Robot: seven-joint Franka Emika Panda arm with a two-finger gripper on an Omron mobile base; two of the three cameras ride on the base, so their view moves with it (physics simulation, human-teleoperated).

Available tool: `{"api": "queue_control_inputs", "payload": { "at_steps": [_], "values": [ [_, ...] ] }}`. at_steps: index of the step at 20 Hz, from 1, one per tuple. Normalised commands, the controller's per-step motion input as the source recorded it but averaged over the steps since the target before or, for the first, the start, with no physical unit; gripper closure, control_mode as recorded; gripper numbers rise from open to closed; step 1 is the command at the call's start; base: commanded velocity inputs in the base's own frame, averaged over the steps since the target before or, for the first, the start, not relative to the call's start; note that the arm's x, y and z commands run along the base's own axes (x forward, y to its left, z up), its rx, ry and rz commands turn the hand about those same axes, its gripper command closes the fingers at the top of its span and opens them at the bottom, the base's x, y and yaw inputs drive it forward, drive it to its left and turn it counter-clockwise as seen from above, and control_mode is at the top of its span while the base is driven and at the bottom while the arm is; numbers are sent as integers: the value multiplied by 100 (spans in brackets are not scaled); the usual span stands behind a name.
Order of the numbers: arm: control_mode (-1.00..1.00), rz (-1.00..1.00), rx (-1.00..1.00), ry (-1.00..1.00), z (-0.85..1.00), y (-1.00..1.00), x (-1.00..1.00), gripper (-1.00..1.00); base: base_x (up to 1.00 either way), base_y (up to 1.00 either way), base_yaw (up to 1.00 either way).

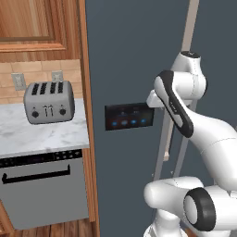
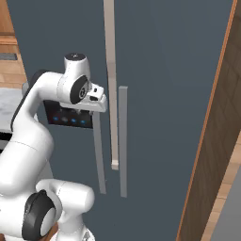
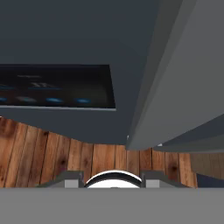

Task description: Open the freezer door, pick up the ice cube tray from the freezer, and place it on the dining counter.

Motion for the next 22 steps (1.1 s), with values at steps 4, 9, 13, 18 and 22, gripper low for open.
{"api": "queue_control_inputs", "payload": {
  "at_steps": [4, 9, 13, 18, 22],
  "values": [
    [-100, 0, 0, 0, 0, 0, 0, -100, 0, 0, 0],
    [-100, 0, -10, 0, -12, 0, -17, -100, 0, 0, 0],
    [-100, 0, -6, -5, -16, -6, -40, -100, 0, 0, 0],
    [-100, 0, -1, -1, -13, -16, -24, -100, 0, 0, 0],
    [100, 0, 0, 0, 0, -10, -5, -100, -4, -11, -2]
  ]
}}
